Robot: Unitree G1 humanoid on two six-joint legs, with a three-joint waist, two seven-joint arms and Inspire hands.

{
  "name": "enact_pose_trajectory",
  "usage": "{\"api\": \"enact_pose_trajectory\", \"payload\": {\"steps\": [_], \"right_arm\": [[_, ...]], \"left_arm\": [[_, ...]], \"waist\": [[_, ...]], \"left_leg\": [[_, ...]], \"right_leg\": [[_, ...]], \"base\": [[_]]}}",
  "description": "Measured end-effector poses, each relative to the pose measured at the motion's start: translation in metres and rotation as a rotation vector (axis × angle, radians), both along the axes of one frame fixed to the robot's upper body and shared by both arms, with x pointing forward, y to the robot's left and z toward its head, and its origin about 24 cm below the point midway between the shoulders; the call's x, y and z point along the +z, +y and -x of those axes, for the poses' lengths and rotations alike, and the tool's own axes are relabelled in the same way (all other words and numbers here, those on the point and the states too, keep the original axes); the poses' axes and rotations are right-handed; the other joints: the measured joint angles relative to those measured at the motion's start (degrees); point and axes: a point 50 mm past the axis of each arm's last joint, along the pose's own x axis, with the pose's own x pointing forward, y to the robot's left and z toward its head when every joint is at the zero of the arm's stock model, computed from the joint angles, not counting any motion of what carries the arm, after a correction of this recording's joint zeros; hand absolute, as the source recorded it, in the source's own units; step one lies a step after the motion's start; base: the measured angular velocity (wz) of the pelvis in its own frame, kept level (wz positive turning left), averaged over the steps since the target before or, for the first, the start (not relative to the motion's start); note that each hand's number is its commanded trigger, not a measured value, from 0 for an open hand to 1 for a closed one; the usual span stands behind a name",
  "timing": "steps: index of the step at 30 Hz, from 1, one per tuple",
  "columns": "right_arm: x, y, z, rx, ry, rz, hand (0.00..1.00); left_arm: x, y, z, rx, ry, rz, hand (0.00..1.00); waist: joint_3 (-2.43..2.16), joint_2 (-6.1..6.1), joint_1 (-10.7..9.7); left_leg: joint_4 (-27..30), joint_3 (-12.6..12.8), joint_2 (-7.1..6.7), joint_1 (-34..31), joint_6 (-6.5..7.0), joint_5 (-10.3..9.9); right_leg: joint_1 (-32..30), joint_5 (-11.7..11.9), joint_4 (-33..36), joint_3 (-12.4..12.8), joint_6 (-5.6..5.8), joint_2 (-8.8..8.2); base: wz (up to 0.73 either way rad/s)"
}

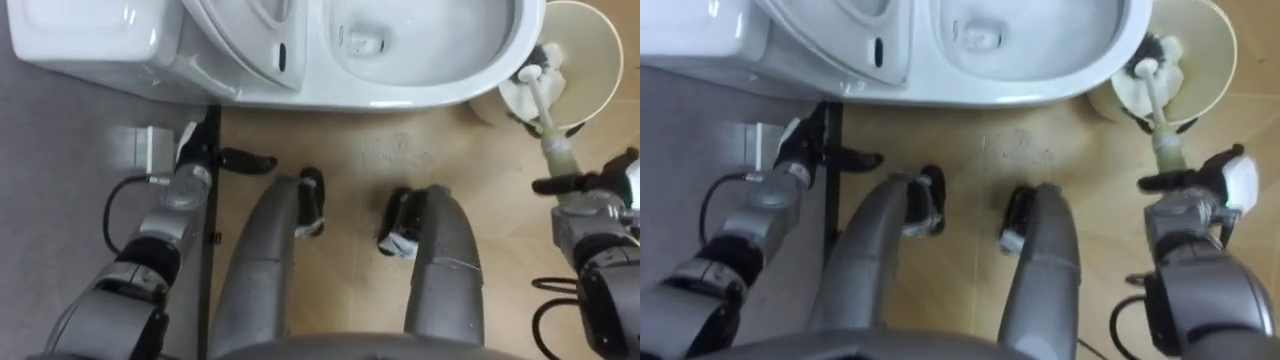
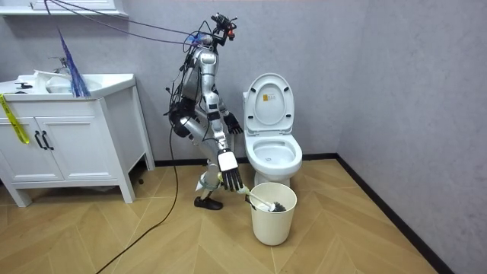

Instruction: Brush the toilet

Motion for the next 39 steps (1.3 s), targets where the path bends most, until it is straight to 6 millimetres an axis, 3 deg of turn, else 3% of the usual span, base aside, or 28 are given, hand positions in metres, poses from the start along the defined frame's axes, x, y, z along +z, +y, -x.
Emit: {"api": "enact_pose_trajectory", "payload": {"steps": [7, 11, 16, 20, 21, 22, 24, 25, 26, 27, 39], "right_arm": [[0.012, -0.01, -0.005, 0.023, -0.02, 0.051, 0.0], [0.02, -0.016, -0.008, 0.034, -0.038, 0.088, 0.0], [0.018, -0.015, -0.007, 0.043, -0.029, 0.088, 0.0], [0.018, -0.014, -0.008, 0.047, -0.032, 0.067, 0.0], [0.018, -0.014, -0.008, 0.049, -0.031, 0.062, 0.04], [0.017, -0.014, -0.008, 0.052, -0.028, 0.052, 0.49], [0.014, -0.015, -0.004, 0.056, -0.007, 0.031, 0.58], [0.013, -0.015, -0.004, 0.059, -0.002, 0.026, 0.8], [0.012, -0.015, -0.002, 0.056, 0.003, 0.01, 0.87], [0.011, -0.016, -0.001, 0.053, 0.005, 0.001, 1.0], [0.0, -0.02, 0.01, 0.044, 0.041, -0.184, 1.0]], "left_arm": [[0.008, -0.004, -0.003, -0.045, -0.041, -0.012, 0.0], [0.011, -0.004, -0.002, -0.067, -0.055, -0.024, 0.0], [0.008, -0.004, 0.003, -0.076, -0.048, -0.025, 0.0], [0.008, -0.008, 0.006, -0.095, -0.052, -0.019, 0.0], [0.008, -0.009, 0.006, -0.098, -0.055, -0.017, 0.0], [0.01, -0.011, 0.006, -0.104, -0.06, -0.015, 0.0], [0.01, -0.013, 0.007, -0.114, -0.067, -0.011, 0.0], [0.01, -0.013, 0.008, -0.115, -0.068, -0.01, 0.0], [0.011, -0.014, 0.009, -0.117, -0.071, -0.006, 0.0], [0.011, -0.014, 0.009, -0.119, -0.071, -0.006, 0.0], [0.01, -0.014, 0.009, -0.103, -0.063, 0.027, 0.0]], "waist": [[0.0, 0.34, 0.55], [-0.05, 0.48, 1.22], [-0.06, 0.49, 1.26], [-0.23, 1.62, 1.1], [-0.27, 1.73, 1.12], [-0.26, 1.75, 1.27], [-0.26, 1.92, 1.75], [-0.28, 1.97, 1.82], [-0.26, 2.06, 2.06], [-0.25, 2.1, 2.21], [-0.21, 2.57, 2.6]], "left_leg": [[4.56, 0.83, 0.02, -4.53, -0.15, -1.33], [6.72, 1.07, 0.3, -5.53, -0.41, -2.27], [8.31, 1.16, 0.19, -5.9, -0.78, -3.12], [10.21, 0.85, 0.36, -8.34, -0.87, -3.52], [10.4, 0.84, 0.38, -8.64, -0.86, -3.54], [10.5, 1.05, 0.41, -9.0, -0.84, -3.54], [10.59, 1.52, 0.85, -9.18, -0.73, -3.59], [10.59, 1.57, 0.9, -9.19, -0.72, -3.6], [10.58, 1.56, 0.9, -9.22, -0.71, -3.61], [10.56, 1.57, 0.9, -9.24, -0.72, -3.61], [10.34, 2.15, 0.89, -10.25, -0.53, -3.78]], "right_leg": [[-5.05, -1.97, 5.64, 0.47, -1.32, -1.6], [-6.3, -3.2, 8.03, 1.22, -1.62, -1.6], [-6.74, -4.71, 10.28, 1.4, -2.12, -2.53], [-8.59, -5.31, 11.9, 0.68, -2.71, -3.06], [-8.83, -5.39, 12.07, 0.58, -2.76, -3.17], [-9.33, -5.42, 12.34, 0.7, -2.76, -3.27], [-9.6, -5.42, 12.43, 0.77, -2.77, -3.26], [-9.59, -5.43, 12.43, 0.75, -2.78, -3.27], [-9.6, -5.44, 12.43, 0.72, -2.8, -3.28], [-9.63, -5.45, 12.43, 0.7, -2.82, -3.33], [-10.91, -5.68, 12.5, 0.92, -2.66, -3.6]], "base": [[0.04], [0.02], [0.07], [0.06], [0.05], [0.0], [0.0], [0.0], [0.0], [0.0], [0.0]]}}
